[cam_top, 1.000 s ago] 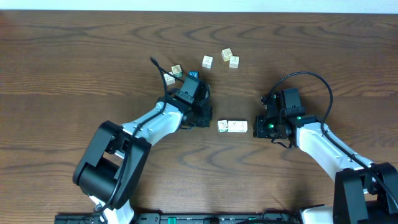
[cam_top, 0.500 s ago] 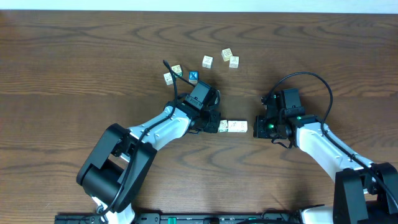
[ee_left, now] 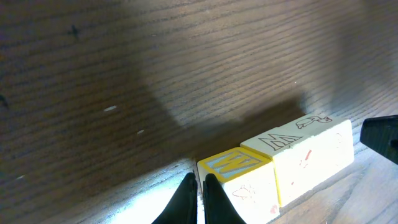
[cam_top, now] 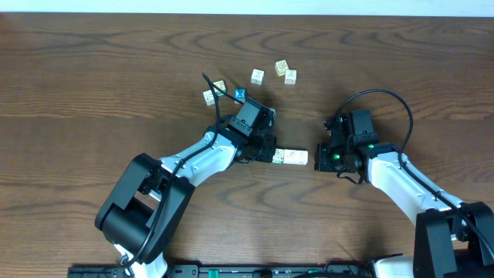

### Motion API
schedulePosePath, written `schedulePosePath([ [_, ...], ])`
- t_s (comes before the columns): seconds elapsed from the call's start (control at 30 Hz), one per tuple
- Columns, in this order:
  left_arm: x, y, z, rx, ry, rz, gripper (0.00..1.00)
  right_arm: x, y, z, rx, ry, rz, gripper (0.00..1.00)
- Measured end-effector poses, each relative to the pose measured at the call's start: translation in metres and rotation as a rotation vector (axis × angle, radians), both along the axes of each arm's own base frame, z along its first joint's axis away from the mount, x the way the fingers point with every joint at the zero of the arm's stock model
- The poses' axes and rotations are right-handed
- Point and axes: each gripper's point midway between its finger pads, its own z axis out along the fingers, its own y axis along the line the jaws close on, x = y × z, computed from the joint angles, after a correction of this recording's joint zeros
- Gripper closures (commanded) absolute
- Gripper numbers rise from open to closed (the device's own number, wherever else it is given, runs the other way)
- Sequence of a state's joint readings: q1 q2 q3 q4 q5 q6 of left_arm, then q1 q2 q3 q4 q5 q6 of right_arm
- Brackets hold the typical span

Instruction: Lift 3 blocks

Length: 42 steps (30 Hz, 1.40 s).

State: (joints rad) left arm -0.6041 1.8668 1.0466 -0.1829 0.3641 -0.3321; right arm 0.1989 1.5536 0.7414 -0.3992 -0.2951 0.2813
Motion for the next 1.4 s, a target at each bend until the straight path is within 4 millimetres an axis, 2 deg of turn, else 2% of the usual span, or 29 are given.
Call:
schedulePosePath([
  [0.4, 0.000, 0.000, 0.000, 0.001, 0.001, 0.000, 0.93, -0.003, -0.005, -0.003, -0.014, 0.036, -0.064, 0.99],
  [0.47, -0.001, 0.001, -0.001, 0.003, 0.005, 0.000, 0.93, -0.002, -0.003, -0.002, -0.007, 0.030, -0.064, 0.99],
  [0.63, -0.003, 0.002, -0.002, 0.009, 0.014, 0.000, 0.93, -0.007, 0.019, 0.000, 0.031, 0.037, -0.031, 0.99],
  [0.8, -0.002, 0.004, -0.002, 0.013, 0.013, 0.006, 0.93, -0.011, 0.027, 0.000, 0.025, 0.044, -0.023, 0.99],
  [1.03, -0.002, 0.004, -0.002, 0.013, 0.014, 0.007, 0.93, -0.009, 0.027, -0.001, -0.008, 0.025, -0.032, 0.99],
  [1.4, 0.002, 0.011, -0.003, 0.021, 0.019, 0.026, 0.92, -0.003, 0.015, -0.004, -0.076, -0.001, -0.059, 0.99],
])
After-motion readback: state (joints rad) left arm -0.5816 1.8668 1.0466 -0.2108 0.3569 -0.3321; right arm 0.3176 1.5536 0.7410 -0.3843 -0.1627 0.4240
